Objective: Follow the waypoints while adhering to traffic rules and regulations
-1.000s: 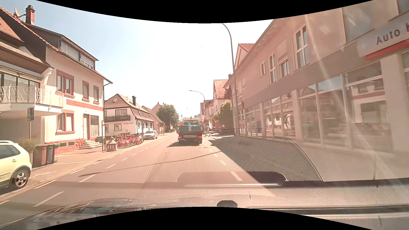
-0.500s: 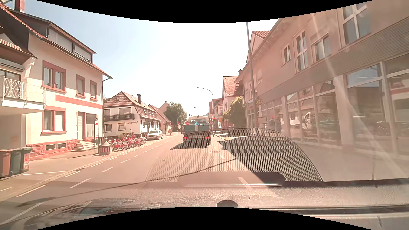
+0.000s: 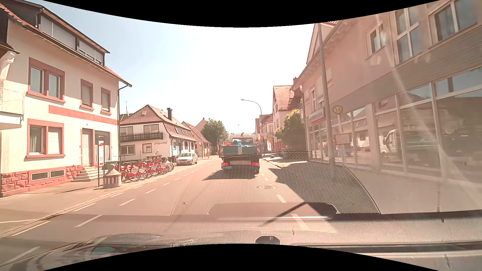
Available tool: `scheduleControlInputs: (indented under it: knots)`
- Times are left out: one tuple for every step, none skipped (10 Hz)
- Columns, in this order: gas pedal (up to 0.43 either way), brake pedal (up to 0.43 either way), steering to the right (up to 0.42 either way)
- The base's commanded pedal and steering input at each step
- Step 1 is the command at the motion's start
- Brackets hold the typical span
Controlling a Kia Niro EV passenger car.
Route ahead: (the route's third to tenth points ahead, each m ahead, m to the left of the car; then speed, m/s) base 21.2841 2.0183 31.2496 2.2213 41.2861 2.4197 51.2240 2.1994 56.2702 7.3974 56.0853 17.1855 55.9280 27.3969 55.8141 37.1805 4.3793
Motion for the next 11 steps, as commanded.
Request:
scheduleControlInputs:
  knots:
    - [0.0,0.213,-0.074]
    - [0.0,0.213,-0.07]
    - [0.0,0.213,-0.066]
    - [0.0,0.213,-0.055]
    - [0.0,0.207,-0.044]
    - [0.0,0.207,-0.033]
    - [0.0,0.201,-0.026]
    - [0.0,0.195,-0.016]
    - [0.0,0.183,-0.009]
    - [0.0,0.177,-0.009]
    - [0.0,0.183,-0.009]
